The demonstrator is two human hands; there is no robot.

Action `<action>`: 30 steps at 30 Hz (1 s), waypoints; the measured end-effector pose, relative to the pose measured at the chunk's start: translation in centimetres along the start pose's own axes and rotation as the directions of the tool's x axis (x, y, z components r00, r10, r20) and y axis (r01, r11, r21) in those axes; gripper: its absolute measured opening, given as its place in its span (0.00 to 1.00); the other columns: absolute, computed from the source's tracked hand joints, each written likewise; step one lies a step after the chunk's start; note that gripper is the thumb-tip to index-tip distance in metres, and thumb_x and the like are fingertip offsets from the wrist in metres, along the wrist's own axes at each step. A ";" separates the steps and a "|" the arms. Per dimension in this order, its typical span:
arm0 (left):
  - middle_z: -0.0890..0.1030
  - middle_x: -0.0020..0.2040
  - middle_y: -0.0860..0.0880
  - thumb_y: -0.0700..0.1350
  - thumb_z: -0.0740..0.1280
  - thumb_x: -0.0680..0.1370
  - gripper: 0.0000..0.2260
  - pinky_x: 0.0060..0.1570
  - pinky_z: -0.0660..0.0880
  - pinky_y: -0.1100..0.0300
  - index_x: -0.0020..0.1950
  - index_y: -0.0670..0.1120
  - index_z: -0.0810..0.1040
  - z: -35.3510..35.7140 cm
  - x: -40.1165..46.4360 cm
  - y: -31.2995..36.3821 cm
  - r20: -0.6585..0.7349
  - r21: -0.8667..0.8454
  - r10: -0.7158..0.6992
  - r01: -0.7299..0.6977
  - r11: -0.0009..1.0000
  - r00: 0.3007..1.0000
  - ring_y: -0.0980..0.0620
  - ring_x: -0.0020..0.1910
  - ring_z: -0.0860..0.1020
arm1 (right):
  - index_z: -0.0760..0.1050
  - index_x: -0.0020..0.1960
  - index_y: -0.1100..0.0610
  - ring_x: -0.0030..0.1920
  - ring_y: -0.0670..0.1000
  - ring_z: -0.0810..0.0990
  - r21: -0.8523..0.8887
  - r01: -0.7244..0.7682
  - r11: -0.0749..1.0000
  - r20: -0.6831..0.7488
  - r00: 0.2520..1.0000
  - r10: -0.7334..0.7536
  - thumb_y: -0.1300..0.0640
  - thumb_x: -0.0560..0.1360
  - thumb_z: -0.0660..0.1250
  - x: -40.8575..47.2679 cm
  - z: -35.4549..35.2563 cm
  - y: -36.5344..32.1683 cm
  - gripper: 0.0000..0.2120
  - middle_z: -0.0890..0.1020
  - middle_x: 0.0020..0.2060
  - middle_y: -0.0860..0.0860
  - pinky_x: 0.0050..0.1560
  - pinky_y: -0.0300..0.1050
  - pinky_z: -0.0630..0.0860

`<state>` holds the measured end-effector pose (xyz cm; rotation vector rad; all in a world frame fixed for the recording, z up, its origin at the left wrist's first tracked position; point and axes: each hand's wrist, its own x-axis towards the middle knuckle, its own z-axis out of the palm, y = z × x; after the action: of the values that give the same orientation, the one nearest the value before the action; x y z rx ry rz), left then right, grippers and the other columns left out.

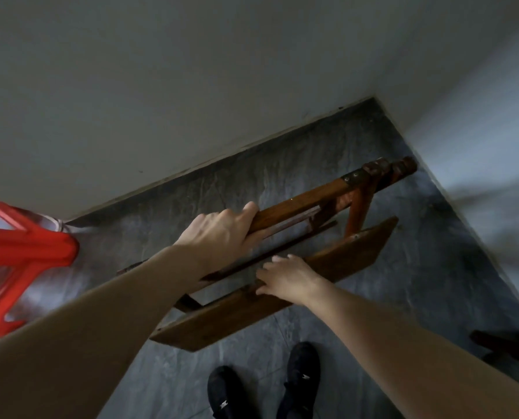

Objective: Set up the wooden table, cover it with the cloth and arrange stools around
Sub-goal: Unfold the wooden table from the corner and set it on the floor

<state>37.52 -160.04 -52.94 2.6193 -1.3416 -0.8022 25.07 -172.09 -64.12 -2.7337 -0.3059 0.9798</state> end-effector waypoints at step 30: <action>0.79 0.56 0.42 0.42 0.56 0.81 0.10 0.60 0.75 0.42 0.59 0.49 0.74 2.4 -6.1 8.6 0.583 -0.628 -0.099 0.524 0.575 0.807 0.42 0.56 0.79 | 0.70 0.47 0.51 0.50 0.48 0.70 -0.048 -0.033 0.998 0.388 0.920 0.049 0.28 0.70 0.63 -20.4 -1.5 4.5 0.26 0.72 0.47 0.46 0.66 0.50 0.65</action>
<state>27.15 -160.20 -49.88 1.9813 -0.3209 -1.7310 11.15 -182.03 -52.07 -2.5692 -0.3370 1.5469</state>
